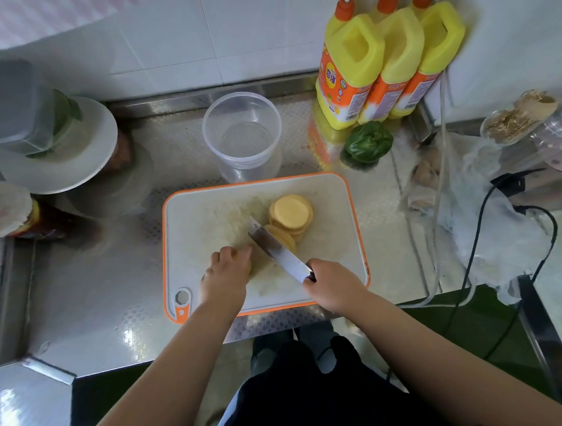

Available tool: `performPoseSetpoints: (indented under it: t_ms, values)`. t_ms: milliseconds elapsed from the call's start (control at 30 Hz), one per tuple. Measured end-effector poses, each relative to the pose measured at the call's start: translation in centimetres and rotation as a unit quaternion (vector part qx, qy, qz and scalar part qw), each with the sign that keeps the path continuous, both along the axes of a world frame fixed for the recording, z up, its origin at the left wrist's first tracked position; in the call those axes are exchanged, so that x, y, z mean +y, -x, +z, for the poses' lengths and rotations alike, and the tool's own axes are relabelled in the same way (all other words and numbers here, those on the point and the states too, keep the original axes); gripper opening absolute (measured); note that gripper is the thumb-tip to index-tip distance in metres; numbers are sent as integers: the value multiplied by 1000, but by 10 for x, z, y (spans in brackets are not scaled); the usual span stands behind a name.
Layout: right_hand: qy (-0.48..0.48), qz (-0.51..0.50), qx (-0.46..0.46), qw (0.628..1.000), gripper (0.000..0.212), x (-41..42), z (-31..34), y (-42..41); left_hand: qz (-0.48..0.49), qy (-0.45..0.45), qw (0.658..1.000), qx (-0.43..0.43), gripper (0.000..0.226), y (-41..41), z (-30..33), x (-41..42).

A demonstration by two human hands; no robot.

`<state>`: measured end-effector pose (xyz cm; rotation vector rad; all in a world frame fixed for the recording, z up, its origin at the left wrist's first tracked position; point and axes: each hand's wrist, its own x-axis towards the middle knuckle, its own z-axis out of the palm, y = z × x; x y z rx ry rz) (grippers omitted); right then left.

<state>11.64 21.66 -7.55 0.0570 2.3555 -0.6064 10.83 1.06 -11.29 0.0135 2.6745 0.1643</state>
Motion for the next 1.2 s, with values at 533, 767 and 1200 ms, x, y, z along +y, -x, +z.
performPoseSetpoints:
  t_ms: [533, 767, 1200]
  values:
    - [-19, 44, 43, 998, 22, -12, -16, 0, -81, -40, 996, 6, 49, -7, -16, -5]
    - [-21, 73, 75, 994, 30, -19, -20, 2, -213, -126, 969, 21, 88, -10, -24, -22]
    - [-23, 17, 47, 998, 28, -24, -24, 5, -190, -66, 978, 50, 75, -4, -22, -10]
